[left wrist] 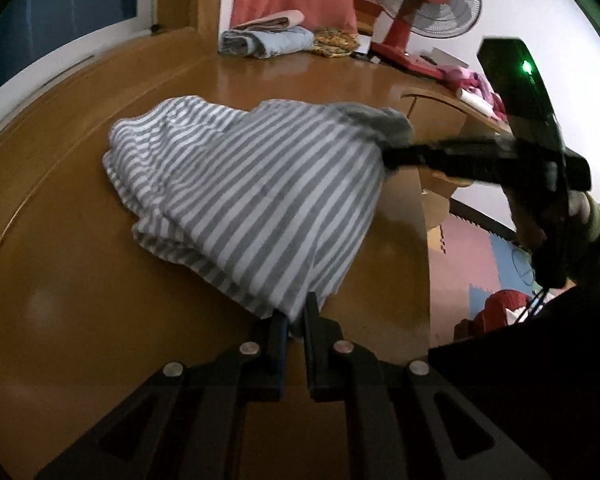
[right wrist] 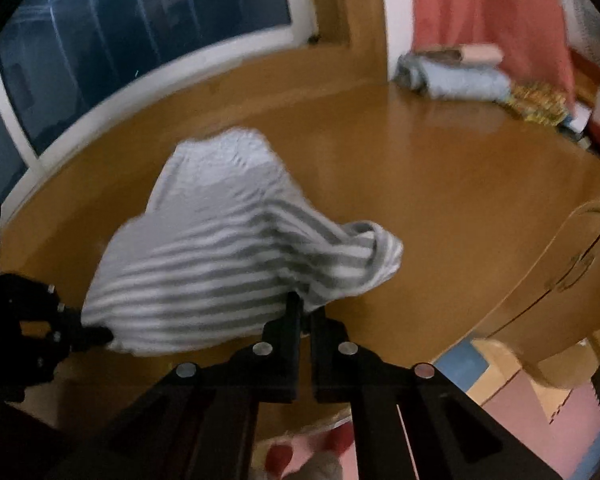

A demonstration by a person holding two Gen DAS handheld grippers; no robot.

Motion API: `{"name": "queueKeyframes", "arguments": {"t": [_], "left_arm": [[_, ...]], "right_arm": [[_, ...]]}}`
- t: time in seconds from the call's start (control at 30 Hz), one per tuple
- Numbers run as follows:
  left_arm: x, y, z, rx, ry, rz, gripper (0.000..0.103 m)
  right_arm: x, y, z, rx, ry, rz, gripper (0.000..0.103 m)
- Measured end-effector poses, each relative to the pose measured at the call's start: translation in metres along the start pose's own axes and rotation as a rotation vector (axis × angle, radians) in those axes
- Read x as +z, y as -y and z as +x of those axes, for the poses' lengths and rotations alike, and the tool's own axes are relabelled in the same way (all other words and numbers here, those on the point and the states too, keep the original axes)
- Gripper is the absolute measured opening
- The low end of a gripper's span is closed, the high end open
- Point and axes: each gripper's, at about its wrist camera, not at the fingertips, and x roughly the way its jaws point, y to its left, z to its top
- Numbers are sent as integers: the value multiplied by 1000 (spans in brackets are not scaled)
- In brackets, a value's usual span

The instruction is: Fold clothes

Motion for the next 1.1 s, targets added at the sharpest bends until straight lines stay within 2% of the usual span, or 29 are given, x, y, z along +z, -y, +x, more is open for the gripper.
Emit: {"name": "queueKeyframes", "arguments": {"t": [0.1,0.13,0.17,0.2,0.23,0.27,0.3,0.43,0.5,0.6,0.63,0.7,0.73,0.77,0.83,0.9,1.1], "left_arm": [[-4,1,-9,14,-6,-20,9],[-7,1,-13,32,-5,-15,9],[-8,1,-15,41,-5,-7,11],[-9,1,-16,49,-7,1,12],[-10,2,-15,57,-10,3,22],[-11,2,-13,65,-13,3,42],[-11,3,-12,80,-11,5,47],[-8,7,-7,122,5,3,48],[-6,6,-3,149,9,-16,48],[-1,4,2,190,20,-61,48],[0,3,2,186,25,-83,47],[3,2,-2,173,42,-112,40],[5,2,-5,171,52,-124,28],[7,2,-9,170,60,-136,21],[12,3,-19,172,81,-157,17],[16,4,-34,177,105,-176,15],[25,6,-88,152,194,-251,15]], "right_arm": [[-4,10,-14,41,2,35,14],[-3,15,-18,55,4,47,25],[-3,19,-22,68,9,55,41],[-5,23,-26,80,19,54,48],[-6,25,-29,87,28,46,54],[-7,24,-27,86,33,19,54],[-8,22,-25,83,35,-14,54],[-9,11,-1,37,20,-212,54],[-7,11,9,69,14,-254,54],[2,10,21,162,21,-294,54],[3,10,22,167,27,-309,54],[8,12,27,197,38,-320,42],[11,14,29,229,33,-309,20],[14,16,29,248,35,-307,11],[20,19,28,284,39,-305,4],[24,22,19,317,48,-323,4],[37,27,-33,490,95,-315,3]]}}
